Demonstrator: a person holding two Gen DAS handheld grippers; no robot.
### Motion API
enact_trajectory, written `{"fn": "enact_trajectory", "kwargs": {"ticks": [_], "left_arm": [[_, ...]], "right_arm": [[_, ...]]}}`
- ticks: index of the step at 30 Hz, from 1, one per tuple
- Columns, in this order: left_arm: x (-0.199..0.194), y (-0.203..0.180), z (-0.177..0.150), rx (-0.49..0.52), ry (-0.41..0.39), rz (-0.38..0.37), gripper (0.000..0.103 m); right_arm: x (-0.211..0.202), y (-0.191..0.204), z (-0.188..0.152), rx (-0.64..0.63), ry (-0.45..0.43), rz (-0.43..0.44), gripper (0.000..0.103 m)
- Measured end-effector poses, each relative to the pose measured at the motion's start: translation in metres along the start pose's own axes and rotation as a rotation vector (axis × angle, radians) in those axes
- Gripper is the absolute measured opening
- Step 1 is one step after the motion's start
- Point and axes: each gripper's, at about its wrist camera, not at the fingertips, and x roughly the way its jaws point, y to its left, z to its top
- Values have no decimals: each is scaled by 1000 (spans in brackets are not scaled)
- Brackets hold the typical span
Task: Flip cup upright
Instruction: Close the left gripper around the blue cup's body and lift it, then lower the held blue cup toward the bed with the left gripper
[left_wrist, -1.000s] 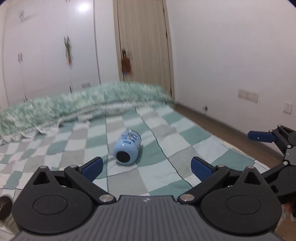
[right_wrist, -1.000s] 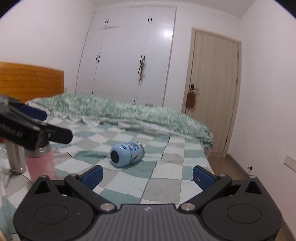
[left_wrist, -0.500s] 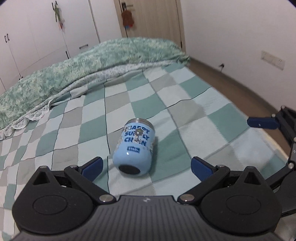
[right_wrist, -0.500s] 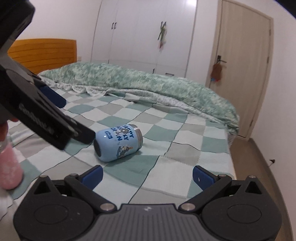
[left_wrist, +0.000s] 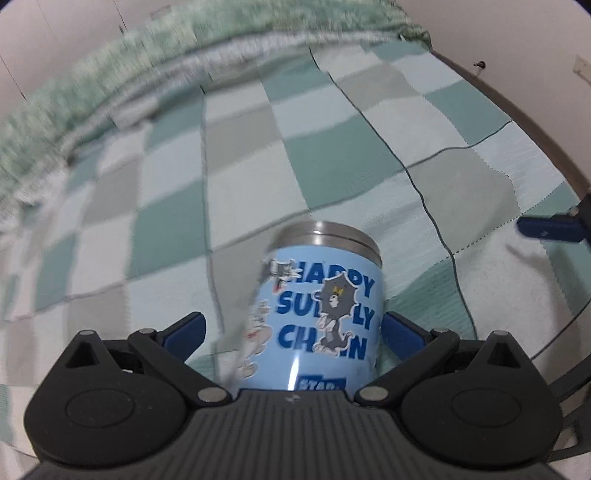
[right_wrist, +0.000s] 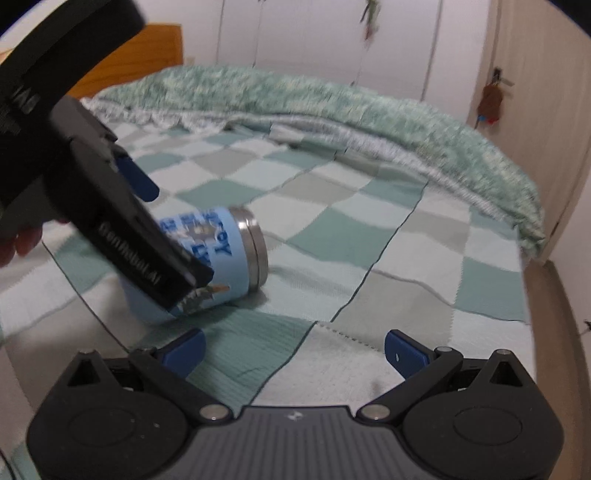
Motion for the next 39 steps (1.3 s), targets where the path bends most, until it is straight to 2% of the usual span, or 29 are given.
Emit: {"fn": "enact_trajectory", "kwargs": {"ticks": [3,5,6,16,25,30,39], "left_arm": [[17,-1,0,29,62,-21,100],[28,-4,-3,50,98,-35,88],[33,-5,-4,55,120,-37,87],[22,-24,-15,123,65,10,85],[-17,-34,-23,129,1,-10,85],[-50,-45,-40,139,-36,-22,85],[-138,-71,-104,136,-126,-48,85]], "right_arm": [[12,2,-3,-26,12,12,103],[17,4,-7,-38,12,28,103],[18,5,-7,-42,12,33,103],[15,7,-11,-58,13,18,103],[-27,19,-12,-71,-9,1,103],[-59,34,-17,-83,-4,-16,103],[-147,75,-49,-96,3,-36,103]]}}
